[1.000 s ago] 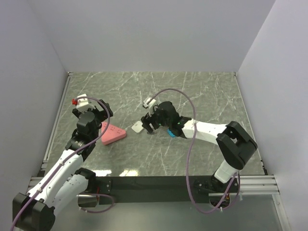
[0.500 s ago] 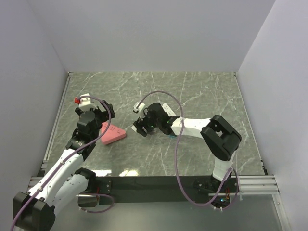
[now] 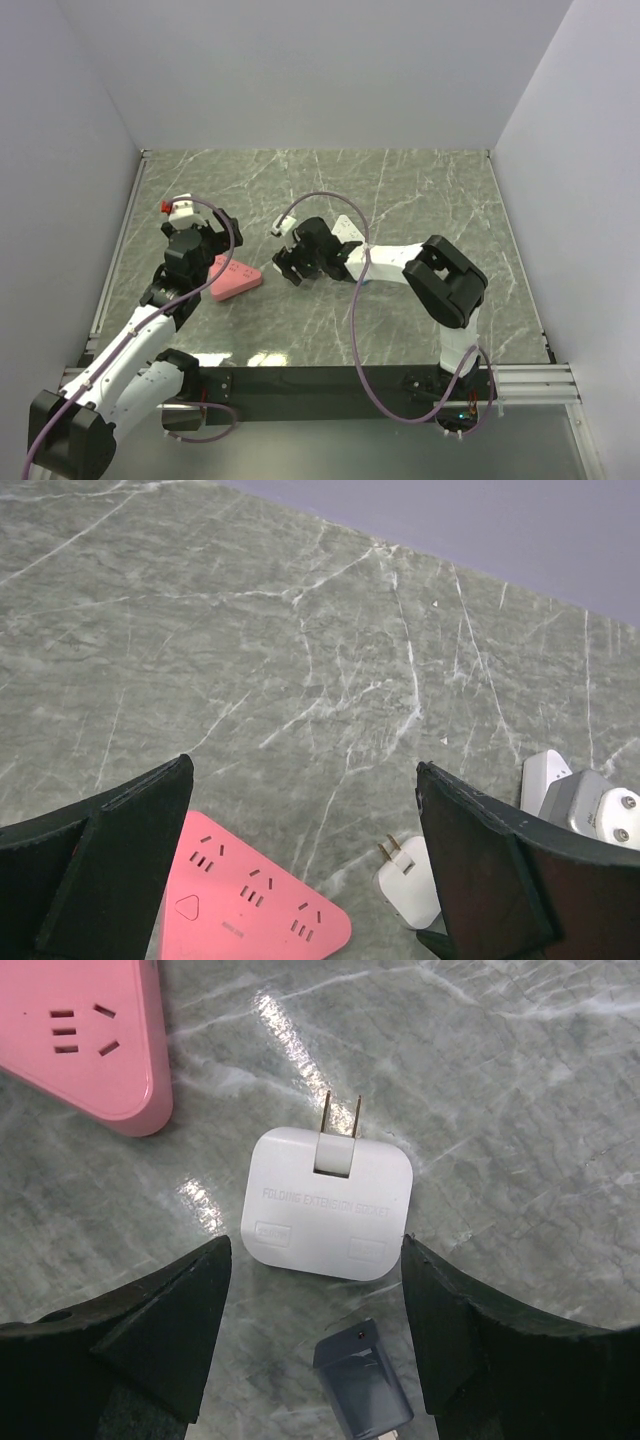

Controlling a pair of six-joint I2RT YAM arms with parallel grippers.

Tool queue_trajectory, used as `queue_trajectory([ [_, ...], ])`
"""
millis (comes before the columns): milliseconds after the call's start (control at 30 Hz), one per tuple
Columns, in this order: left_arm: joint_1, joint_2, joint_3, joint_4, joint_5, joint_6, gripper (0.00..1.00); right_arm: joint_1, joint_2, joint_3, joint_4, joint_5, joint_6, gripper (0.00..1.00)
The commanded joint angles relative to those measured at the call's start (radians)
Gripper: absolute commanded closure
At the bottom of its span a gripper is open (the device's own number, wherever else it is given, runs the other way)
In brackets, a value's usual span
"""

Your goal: Insert the plug

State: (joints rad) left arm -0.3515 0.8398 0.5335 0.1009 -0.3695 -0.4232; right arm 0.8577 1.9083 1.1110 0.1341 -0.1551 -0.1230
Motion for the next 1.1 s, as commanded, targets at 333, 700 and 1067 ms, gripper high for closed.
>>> queue_trajectory([
  [333, -0.001, -0.004, 0.04, 0.033, 0.02, 0.011, 0.01, 0.037, 0.026, -0.01, 0.079, 0.107, 0.042, 0.25],
  [700, -0.001, -0.018, 0.037, 0.028, 0.021, 0.009, 0.0, 0.05, 0.041, -0.011, 0.076, 0.181, 0.04, 0.23],
  [1067, -0.001, -0.01, 0.039, 0.031, 0.03, 0.008, 0.01, 0.073, 0.083, -0.011, 0.067, 0.224, 0.049, 0.23],
])
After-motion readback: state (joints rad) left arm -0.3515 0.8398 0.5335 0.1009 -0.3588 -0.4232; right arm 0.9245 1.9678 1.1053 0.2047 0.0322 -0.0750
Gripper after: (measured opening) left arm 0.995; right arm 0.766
